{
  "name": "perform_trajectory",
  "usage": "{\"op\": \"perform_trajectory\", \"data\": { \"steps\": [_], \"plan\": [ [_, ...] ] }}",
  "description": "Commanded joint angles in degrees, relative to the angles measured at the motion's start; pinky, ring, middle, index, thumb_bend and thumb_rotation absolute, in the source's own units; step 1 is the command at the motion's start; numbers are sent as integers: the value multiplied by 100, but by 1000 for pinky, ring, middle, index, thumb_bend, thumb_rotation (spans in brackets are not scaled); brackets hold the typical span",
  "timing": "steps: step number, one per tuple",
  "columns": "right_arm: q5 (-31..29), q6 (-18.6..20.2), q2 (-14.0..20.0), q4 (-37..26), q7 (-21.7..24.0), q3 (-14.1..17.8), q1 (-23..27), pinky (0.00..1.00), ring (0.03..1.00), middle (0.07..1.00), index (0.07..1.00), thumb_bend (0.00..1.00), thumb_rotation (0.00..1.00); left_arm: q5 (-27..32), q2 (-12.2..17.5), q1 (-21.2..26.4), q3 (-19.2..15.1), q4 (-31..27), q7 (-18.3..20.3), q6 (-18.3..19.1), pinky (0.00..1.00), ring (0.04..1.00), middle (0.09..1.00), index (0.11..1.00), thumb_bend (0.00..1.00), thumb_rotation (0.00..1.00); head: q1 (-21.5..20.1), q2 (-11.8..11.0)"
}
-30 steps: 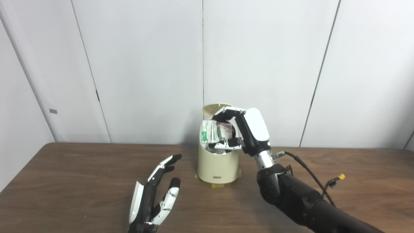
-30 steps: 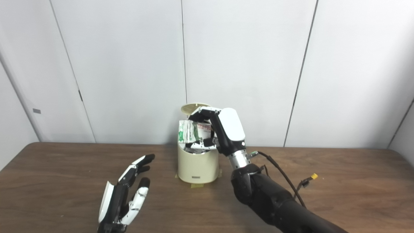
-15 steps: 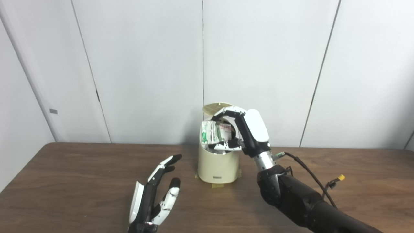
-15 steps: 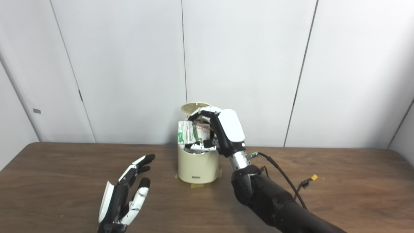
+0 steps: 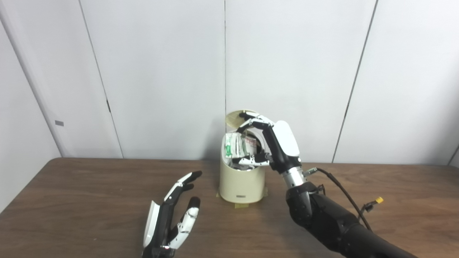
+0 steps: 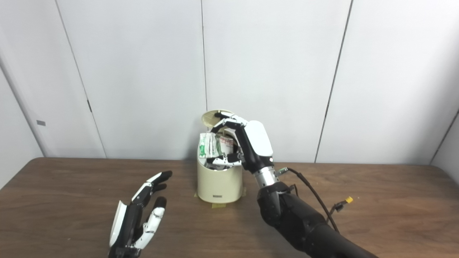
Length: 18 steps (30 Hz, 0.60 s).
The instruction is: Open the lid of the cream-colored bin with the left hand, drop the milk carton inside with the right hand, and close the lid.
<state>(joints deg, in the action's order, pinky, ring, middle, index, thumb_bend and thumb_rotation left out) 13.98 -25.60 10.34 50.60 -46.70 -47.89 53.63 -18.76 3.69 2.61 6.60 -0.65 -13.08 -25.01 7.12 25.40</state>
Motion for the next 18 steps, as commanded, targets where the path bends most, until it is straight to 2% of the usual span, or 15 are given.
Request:
{"op": "perform_trajectory", "data": {
  "steps": [1,8,18],
  "plan": [
    [-125,-133,7,-195,32,168,282,941,986,937,484,509,128,-120,-89,-651,109,501,-35,-157,801,850,836,815,408,772,-3,10],
    [-161,-133,3,-236,209,304,239,944,986,936,484,511,128,-95,-92,-653,115,497,-24,-161,806,853,838,817,402,769,-7,17],
    [-52,-133,7,-205,115,291,234,916,957,917,489,521,130,-122,-83,-660,96,466,1,-132,802,850,836,815,415,776,-10,23]
  ]
}}
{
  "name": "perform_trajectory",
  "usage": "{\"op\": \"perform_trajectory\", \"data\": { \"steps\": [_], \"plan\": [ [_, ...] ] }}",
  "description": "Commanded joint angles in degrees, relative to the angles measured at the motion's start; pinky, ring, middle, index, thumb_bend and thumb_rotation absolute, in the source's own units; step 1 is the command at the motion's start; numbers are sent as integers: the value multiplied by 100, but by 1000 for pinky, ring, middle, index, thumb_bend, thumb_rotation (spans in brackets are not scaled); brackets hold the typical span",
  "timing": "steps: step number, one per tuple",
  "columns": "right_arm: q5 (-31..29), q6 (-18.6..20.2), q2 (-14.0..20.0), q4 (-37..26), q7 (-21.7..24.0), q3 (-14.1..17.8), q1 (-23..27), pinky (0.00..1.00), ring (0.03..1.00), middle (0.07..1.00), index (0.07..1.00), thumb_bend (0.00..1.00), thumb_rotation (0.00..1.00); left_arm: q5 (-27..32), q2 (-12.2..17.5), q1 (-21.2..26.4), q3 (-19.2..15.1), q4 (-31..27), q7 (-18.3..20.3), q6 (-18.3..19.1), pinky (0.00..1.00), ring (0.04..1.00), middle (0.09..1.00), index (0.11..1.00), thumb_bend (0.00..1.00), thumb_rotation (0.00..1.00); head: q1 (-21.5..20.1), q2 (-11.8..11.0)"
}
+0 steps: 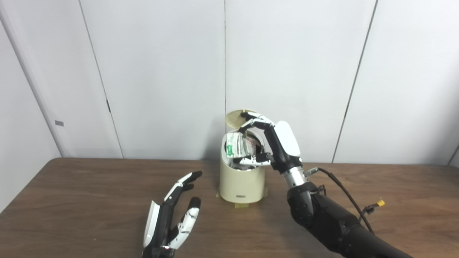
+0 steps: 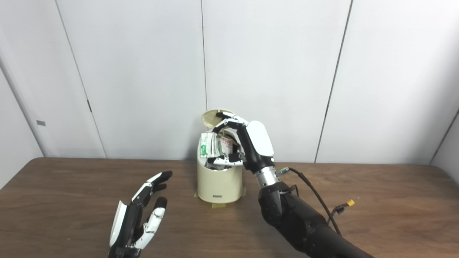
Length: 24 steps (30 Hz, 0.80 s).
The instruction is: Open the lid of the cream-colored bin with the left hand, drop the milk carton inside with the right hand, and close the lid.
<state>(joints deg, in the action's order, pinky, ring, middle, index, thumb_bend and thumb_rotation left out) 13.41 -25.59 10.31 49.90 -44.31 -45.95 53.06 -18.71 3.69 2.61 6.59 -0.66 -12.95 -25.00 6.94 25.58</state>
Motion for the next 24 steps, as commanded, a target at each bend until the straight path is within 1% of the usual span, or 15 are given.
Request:
{"op": "perform_trajectory", "data": {
  "steps": [1,7,8,9,11,18,24],
  "plan": [
    [18,-134,12,-130,-142,88,296,916,956,916,489,521,131,-123,-80,-657,100,469,-12,-138,803,851,837,816,416,776,6,2],
    [72,-134,11,-87,-154,95,299,903,952,909,495,522,143,-92,-78,-656,107,464,13,-137,804,851,838,815,402,768,7,0],
    [80,-134,12,-84,-158,93,298,895,949,906,572,708,160,-92,-79,-657,106,463,17,-136,806,852,838,816,402,768,7,0],
    [89,-134,13,-81,-167,91,294,889,946,904,632,841,177,-103,-81,-657,104,465,12,-135,807,854,839,817,399,767,7,0],
    [90,-134,12,-79,-177,93,288,896,944,900,675,895,192,-118,-79,-656,106,471,6,-139,808,855,839,819,389,762,7,0],
    [138,-134,13,-66,-249,68,292,890,935,897,693,901,211,-117,-83,-655,97,478,4,-133,807,854,837,819,413,771,5,2],
    [197,-134,4,-18,-329,21,312,859,920,898,716,911,197,-133,-80,-658,95,469,9,-118,805,853,838,819,416,779,5,2]
  ]
}}
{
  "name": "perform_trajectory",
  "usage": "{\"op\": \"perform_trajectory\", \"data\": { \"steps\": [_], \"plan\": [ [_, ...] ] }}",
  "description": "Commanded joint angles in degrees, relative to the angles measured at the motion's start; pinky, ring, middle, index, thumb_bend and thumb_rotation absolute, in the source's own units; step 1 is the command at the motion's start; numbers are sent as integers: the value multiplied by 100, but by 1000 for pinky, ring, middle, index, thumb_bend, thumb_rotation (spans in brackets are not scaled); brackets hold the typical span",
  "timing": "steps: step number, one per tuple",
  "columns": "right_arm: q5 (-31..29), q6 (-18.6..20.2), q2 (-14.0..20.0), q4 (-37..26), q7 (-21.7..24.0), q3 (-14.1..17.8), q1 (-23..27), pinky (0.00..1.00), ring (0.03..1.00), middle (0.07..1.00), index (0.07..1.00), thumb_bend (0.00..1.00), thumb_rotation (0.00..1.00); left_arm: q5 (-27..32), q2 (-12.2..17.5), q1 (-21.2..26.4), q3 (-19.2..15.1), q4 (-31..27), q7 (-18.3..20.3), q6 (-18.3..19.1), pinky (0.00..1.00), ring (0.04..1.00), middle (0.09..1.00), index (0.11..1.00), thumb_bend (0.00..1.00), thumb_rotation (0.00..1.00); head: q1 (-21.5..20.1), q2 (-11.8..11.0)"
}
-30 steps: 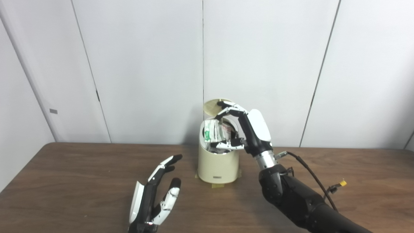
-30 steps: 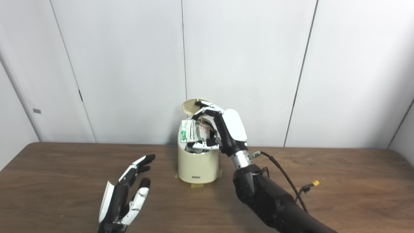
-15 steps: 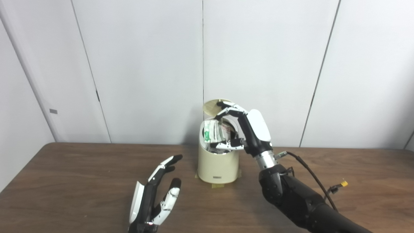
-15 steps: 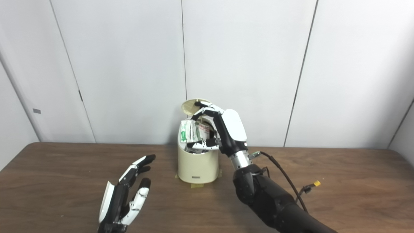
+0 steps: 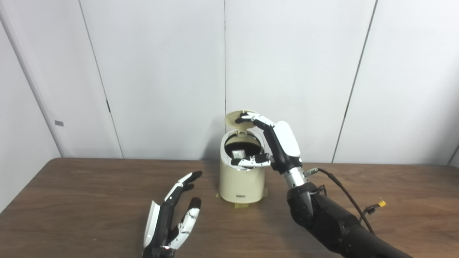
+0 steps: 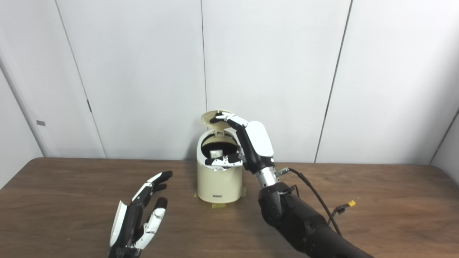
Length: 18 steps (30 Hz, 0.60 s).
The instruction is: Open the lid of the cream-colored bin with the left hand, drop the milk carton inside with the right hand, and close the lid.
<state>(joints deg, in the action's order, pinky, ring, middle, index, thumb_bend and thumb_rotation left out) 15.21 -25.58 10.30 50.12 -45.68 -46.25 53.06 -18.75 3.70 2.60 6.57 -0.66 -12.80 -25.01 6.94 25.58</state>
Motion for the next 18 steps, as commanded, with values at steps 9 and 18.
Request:
{"op": "perform_trajectory", "data": {
  "steps": [9,18],
  "plan": [
    [-11,-135,2,-60,-198,44,294,833,907,895,721,905,216,-125,-76,-655,97,473,-16,-135,800,849,835,814,408,764,-7,16],
    [-15,-135,-77,-317,-801,310,72,576,594,578,492,535,164,-106,-71,-639,91,467,-4,-128,802,850,835,814,404,771,-74,11]
  ]
}}
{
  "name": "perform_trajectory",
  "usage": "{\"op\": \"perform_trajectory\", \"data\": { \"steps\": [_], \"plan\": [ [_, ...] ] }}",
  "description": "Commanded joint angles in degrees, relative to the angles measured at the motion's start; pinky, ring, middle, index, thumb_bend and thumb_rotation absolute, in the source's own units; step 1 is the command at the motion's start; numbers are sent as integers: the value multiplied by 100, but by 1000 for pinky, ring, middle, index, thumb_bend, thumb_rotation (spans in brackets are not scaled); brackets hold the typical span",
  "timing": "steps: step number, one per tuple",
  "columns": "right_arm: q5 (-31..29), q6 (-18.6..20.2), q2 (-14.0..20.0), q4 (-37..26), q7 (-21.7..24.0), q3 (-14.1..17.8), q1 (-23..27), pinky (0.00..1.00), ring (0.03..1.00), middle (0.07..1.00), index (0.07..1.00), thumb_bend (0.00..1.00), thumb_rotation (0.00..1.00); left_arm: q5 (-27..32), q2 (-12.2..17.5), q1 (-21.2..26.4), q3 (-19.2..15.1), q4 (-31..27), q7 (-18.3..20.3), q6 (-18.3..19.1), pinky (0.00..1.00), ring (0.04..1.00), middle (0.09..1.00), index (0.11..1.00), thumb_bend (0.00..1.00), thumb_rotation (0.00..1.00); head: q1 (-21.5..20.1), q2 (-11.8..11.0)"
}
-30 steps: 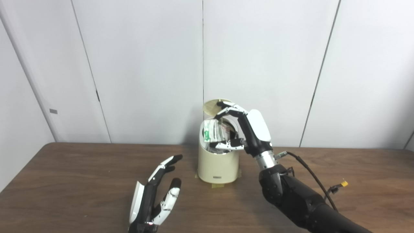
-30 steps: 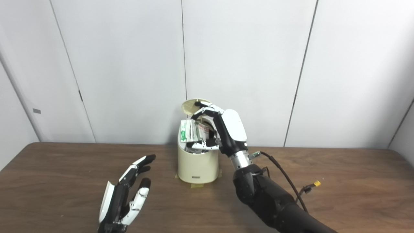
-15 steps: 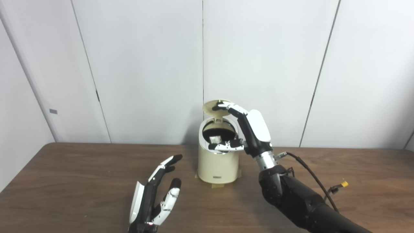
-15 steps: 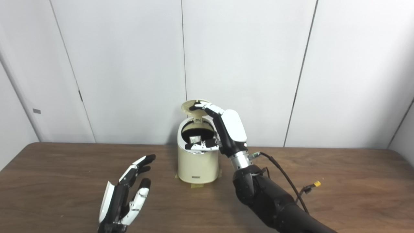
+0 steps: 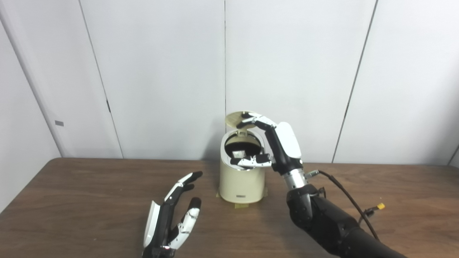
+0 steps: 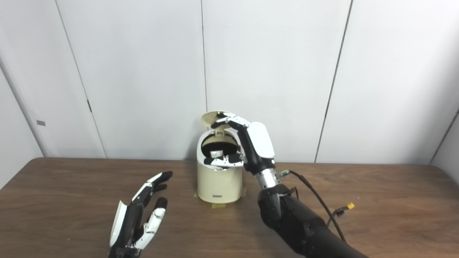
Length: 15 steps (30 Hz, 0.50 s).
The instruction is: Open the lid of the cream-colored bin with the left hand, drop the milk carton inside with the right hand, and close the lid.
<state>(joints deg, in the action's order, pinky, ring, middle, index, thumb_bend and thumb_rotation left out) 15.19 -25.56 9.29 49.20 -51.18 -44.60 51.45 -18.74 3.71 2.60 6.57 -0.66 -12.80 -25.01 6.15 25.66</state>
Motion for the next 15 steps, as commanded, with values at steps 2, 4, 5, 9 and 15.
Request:
{"op": "perform_trajectory", "data": {
  "steps": [2,4,5,9,15],
  "plan": [
    [2,-136,38,-335,-294,214,165,514,538,560,490,513,158,-112,-68,-632,89,474,-6,-130,801,849,834,813,401,773,-26,3],
    [108,-136,107,-508,-397,272,74,484,547,587,491,506,159,-95,-50,-602,99,515,-22,-159,799,848,834,812,390,770,-62,1],
    [143,-136,134,-575,-433,295,42,481,575,614,493,503,159,-90,-42,-589,101,531,-27,-166,798,848,834,812,379,769,-68,1],
    [17,-136,300,-1152,-482,441,-166,527,654,679,497,498,159,5,6,-531,107,592,10,-176,811,858,840,818,352,768,-125,-7],
    [-69,-136,428,-1804,-280,908,-578,647,749,756,498,493,164,63,31,-490,82,627,38,-170,815,864,844,824,342,760,-194,-4]
  ]
}}
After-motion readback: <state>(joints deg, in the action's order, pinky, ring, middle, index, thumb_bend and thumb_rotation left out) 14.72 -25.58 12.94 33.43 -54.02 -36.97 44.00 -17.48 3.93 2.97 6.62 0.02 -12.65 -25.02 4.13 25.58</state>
